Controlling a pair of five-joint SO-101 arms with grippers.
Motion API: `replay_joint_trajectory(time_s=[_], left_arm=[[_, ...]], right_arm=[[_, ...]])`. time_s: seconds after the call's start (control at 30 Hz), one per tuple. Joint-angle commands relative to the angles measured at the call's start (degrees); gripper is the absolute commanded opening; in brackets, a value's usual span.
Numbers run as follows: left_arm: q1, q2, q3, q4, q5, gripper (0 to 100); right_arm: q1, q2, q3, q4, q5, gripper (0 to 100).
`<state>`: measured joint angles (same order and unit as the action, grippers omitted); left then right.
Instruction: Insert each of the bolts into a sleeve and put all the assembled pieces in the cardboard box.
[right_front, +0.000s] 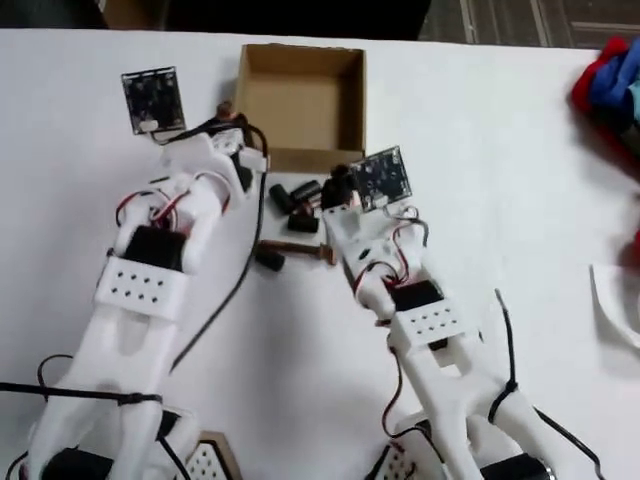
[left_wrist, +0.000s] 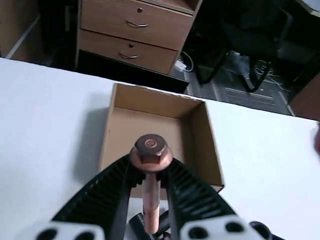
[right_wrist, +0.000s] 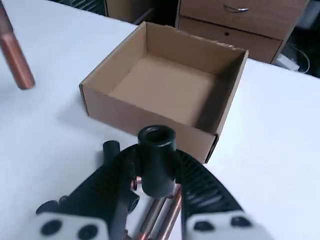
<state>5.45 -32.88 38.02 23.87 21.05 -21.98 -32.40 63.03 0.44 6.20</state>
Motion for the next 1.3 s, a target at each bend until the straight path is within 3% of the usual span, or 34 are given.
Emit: replay_joint_trajectory(time_s=[0.0,0.17,0.43,0.53,0.7,0.83,1.07,1.27], left_arm=[[0.7,-2.5,-1.5,-2.1,-1.0,3],[1.4,-2.5,-0.4,-2.1,-11.2,3],[1.2,-2.6,2.4,-2.0,-12.9,3],[1.4,-2.6,3.9,-2.1,-12.7,3],[1.7,-2.6,3.9,-6.9,-12.7,3],[1.3,-2.6,3.9,-8.4,-13.0,3],[0.4,-2.7,6.9,-8.0,-13.1,3],[0.0,-2.9,13.5,-23.8,-12.8,3]], right_arm=[[1.1,-5.5,-0.7,-2.2,3.3,2.0],[1.1,-10.2,1.4,-2.2,10.4,2.2],[1.4,-11.0,9.3,-2.5,26.6,2.0],[2.7,-11.0,9.2,-2.6,19.2,2.0],[1.9,-10.9,9.0,-2.6,-11.1,2.3],[-1.9,-10.9,8.6,-2.2,-10.3,2.3],[-1.2,-10.9,10.3,-5.0,-5.9,2.0],[-1.6,-10.9,17.8,-22.5,-5.5,2.0]])
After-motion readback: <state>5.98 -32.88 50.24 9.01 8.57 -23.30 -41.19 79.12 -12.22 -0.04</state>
